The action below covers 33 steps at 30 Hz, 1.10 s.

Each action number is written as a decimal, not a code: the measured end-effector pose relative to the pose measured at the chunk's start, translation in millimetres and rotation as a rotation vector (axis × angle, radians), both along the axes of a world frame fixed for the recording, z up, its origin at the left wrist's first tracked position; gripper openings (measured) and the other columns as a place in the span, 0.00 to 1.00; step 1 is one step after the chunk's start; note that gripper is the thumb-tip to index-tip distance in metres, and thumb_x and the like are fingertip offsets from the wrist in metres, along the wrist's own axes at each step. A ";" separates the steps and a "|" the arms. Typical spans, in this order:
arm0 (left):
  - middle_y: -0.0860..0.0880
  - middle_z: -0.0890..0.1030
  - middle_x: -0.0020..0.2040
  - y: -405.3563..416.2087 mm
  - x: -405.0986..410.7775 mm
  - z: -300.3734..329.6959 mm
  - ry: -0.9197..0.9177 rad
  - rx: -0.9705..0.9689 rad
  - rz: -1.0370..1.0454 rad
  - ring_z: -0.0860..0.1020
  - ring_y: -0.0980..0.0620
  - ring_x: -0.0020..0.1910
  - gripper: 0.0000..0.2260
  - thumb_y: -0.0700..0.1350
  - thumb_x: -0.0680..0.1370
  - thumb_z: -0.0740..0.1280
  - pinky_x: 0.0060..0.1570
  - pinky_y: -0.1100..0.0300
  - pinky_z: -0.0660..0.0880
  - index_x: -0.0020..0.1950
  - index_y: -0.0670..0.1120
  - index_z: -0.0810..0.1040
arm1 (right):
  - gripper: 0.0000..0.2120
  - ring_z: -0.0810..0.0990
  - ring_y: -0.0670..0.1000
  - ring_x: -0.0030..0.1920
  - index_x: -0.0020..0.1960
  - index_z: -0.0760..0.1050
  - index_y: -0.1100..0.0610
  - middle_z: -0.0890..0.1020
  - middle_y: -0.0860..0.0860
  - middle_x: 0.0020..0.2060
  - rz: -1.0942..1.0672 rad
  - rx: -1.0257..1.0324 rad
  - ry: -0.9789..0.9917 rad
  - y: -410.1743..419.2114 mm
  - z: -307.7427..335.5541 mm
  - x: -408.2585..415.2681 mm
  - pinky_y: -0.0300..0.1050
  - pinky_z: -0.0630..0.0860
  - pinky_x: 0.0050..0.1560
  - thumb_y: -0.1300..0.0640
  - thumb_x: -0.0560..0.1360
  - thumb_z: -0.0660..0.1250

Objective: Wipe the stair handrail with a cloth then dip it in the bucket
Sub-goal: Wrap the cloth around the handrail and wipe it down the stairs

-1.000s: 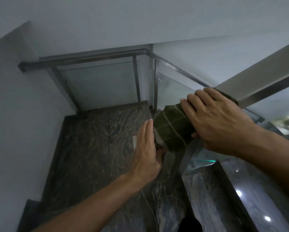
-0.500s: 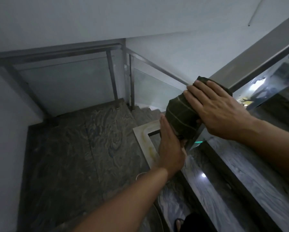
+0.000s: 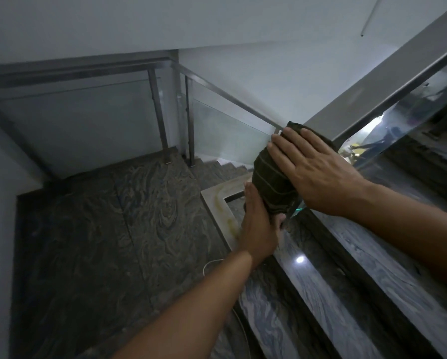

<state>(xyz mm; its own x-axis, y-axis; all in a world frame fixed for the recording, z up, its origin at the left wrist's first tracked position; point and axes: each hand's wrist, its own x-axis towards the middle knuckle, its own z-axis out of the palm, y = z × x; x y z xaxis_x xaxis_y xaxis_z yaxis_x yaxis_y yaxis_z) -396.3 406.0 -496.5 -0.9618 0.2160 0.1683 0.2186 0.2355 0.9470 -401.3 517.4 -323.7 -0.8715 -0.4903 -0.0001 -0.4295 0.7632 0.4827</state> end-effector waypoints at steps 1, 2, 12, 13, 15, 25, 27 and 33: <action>0.42 0.50 0.79 0.8 1.3 -2.4 0.021 -0.023 0.037 0.53 0.45 0.78 0.40 0.42 0.75 0.65 0.73 0.41 0.58 0.78 0.45 0.41 | 0.36 0.50 0.61 0.77 0.77 0.48 0.58 0.55 0.60 0.77 0.021 0.002 0.001 -1.4 -0.1 0.9 0.59 0.48 0.75 0.52 0.73 0.57; 0.41 0.51 0.79 0.2 3.2 -4.8 0.057 -0.076 0.072 0.56 0.44 0.77 0.39 0.41 0.76 0.64 0.73 0.41 0.60 0.78 0.44 0.42 | 0.36 0.50 0.61 0.77 0.77 0.48 0.58 0.54 0.60 0.77 0.047 0.009 -0.001 -3.6 -0.5 2.0 0.58 0.47 0.75 0.51 0.73 0.57; 0.41 0.50 0.79 2.0 9.7 -39.7 0.205 -0.336 0.123 0.54 0.41 0.77 0.31 0.39 0.80 0.58 0.75 0.49 0.55 0.78 0.43 0.44 | 0.31 0.40 0.67 0.75 0.76 0.44 0.63 0.46 0.64 0.76 0.117 0.384 0.087 -24.0 -31.1 14.9 0.64 0.43 0.74 0.56 0.77 0.49; 0.42 0.51 0.79 -0.1 9.1 -46.5 0.174 -0.290 0.069 0.54 0.41 0.77 0.31 0.41 0.81 0.58 0.76 0.49 0.55 0.79 0.45 0.45 | 0.31 0.40 0.68 0.75 0.75 0.43 0.65 0.46 0.66 0.76 0.119 0.438 0.096 -25.5 -37.7 16.1 0.65 0.42 0.74 0.58 0.75 0.46; 0.46 0.61 0.78 -5.2 4.9 -48.9 0.148 -0.029 0.041 0.62 0.48 0.76 0.25 0.53 0.83 0.56 0.74 0.48 0.58 0.78 0.49 0.55 | 0.31 0.41 0.70 0.74 0.75 0.42 0.67 0.46 0.68 0.75 0.113 0.520 0.114 -28.7 -54.0 16.7 0.65 0.40 0.73 0.59 0.76 0.50; 0.43 0.55 0.78 -113.2 -17.0 -111.2 0.178 -0.576 -0.168 0.47 0.48 0.76 0.29 0.37 0.79 0.62 0.75 0.51 0.49 0.77 0.41 0.54 | 0.34 0.37 0.70 0.73 0.75 0.45 0.68 0.44 0.69 0.74 -0.077 0.496 -0.055 -55.3 -158.4 24.6 0.67 0.29 0.66 0.52 0.78 0.55; 0.36 0.68 0.72 -135.8 -35.9 -113.4 0.326 -0.682 -0.236 0.62 0.40 0.73 0.28 0.30 0.72 0.68 0.71 0.46 0.54 0.71 0.35 0.67 | 0.35 0.35 0.69 0.71 0.75 0.46 0.68 0.44 0.68 0.74 -0.159 0.421 -0.096 -64.5 -178.4 27.3 0.66 0.29 0.66 0.54 0.76 0.59; 0.40 0.82 0.58 -169.9 -82.2 -105.0 0.684 -0.982 -0.375 0.81 0.44 0.59 0.28 0.36 0.59 0.78 0.61 0.52 0.68 0.59 0.38 0.81 | 0.36 0.40 0.61 0.73 0.72 0.44 0.67 0.50 0.66 0.74 -0.410 0.005 -0.200 -98.4 -227.0 28.6 0.56 0.31 0.71 0.57 0.74 0.62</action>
